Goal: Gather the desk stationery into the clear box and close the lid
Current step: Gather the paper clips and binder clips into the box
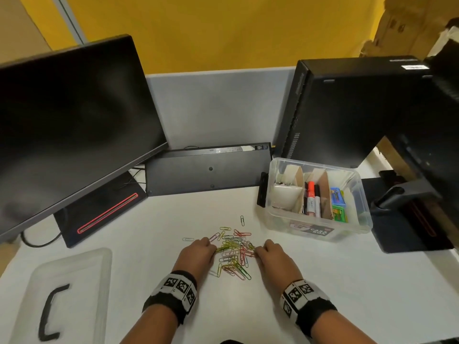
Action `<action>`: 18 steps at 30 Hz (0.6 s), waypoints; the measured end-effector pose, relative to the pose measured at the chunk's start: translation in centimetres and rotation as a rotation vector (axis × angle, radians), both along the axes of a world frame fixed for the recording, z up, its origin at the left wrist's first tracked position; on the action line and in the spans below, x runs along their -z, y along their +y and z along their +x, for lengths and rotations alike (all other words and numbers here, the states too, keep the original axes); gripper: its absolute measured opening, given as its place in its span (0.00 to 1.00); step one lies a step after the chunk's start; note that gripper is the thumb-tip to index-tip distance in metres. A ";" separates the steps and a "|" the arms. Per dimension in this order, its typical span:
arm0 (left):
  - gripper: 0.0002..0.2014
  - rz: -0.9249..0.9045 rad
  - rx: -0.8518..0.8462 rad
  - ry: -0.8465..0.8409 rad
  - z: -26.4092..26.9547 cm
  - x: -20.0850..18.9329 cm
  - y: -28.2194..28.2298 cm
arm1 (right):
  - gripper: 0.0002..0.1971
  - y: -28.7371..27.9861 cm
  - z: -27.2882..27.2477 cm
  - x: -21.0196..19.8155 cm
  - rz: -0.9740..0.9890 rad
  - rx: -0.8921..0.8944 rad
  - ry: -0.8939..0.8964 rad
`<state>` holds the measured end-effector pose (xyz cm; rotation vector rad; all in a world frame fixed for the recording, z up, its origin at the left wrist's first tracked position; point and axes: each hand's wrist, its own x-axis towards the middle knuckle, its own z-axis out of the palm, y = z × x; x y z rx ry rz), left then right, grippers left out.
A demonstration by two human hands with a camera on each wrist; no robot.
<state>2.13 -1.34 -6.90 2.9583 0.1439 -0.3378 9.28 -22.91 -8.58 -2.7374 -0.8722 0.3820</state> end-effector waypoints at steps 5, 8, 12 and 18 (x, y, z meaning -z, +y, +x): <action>0.13 -0.114 -0.083 -0.067 -0.3 -0.5 0.4 | 0.13 -0.5 0.8 -1.4 0.201 0.132 0.065; 0.13 -0.202 -0.137 -0.112 -0.8 -0.8 0.9 | 0.13 -0.9 1.5 -3.8 0.312 0.157 0.142; 0.12 -0.282 -0.192 -0.171 -1.6 -1.0 1.5 | 0.12 -1.3 2.1 -8.5 0.500 0.122 0.142; 0.11 -0.358 -0.253 -0.245 -2.5 -2.0 1.7 | 0.12 -1.0 5.5 -14.9 0.645 0.197 -0.104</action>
